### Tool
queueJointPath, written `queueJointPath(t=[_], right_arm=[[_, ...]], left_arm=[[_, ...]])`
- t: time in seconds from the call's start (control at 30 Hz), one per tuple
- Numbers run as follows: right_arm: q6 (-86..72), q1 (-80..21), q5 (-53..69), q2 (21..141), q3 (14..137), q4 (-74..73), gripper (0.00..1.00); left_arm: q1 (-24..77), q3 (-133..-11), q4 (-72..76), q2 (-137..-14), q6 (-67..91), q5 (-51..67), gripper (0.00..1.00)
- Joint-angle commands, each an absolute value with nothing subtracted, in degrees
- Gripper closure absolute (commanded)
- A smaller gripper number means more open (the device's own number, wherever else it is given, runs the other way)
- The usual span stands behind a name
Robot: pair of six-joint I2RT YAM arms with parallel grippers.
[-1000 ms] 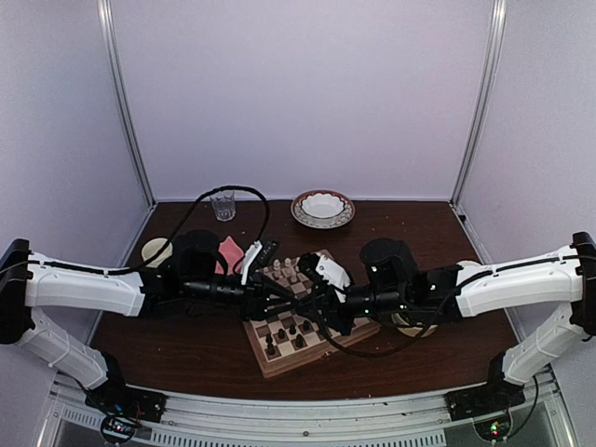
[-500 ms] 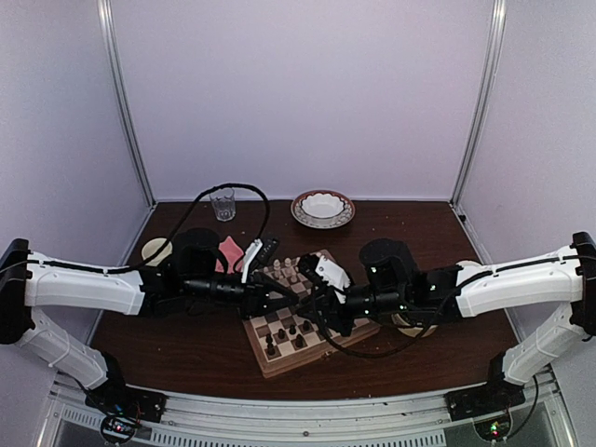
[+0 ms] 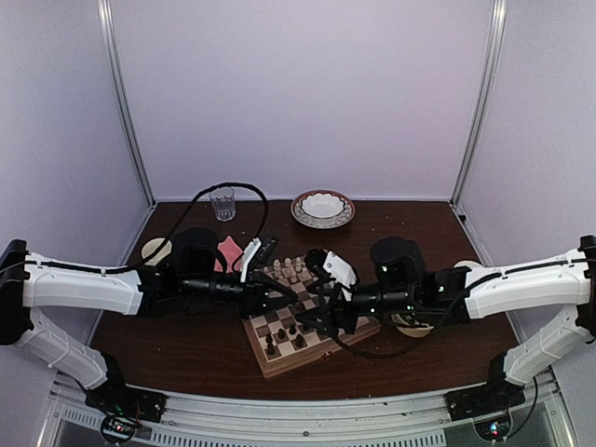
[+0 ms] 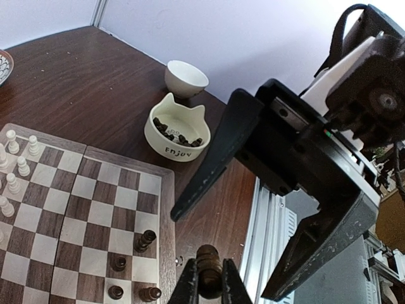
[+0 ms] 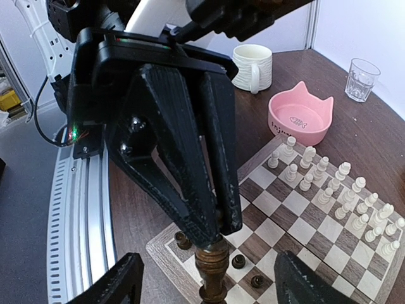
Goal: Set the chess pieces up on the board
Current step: Pass from the right arm to the left, then pick up the queen from the chess pile.
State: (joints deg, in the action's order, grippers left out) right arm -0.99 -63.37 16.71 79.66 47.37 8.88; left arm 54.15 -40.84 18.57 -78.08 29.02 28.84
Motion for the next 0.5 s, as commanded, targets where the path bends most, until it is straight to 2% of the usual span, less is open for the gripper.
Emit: queueJointPath(t=[0.0,0.47], right_arm=[[-1.5,-63.7,17.2,75.5,44.5,13.6,0.25],[-16.3,-62.1,18.3,70.0,40.0,25.7,0.27]], left_arm=[[53.7,-42.4,19.0,-75.9,28.6,28.2,1.00],[51.6,-36.9,32.5,-70.7,34.9,30.0,1.00]])
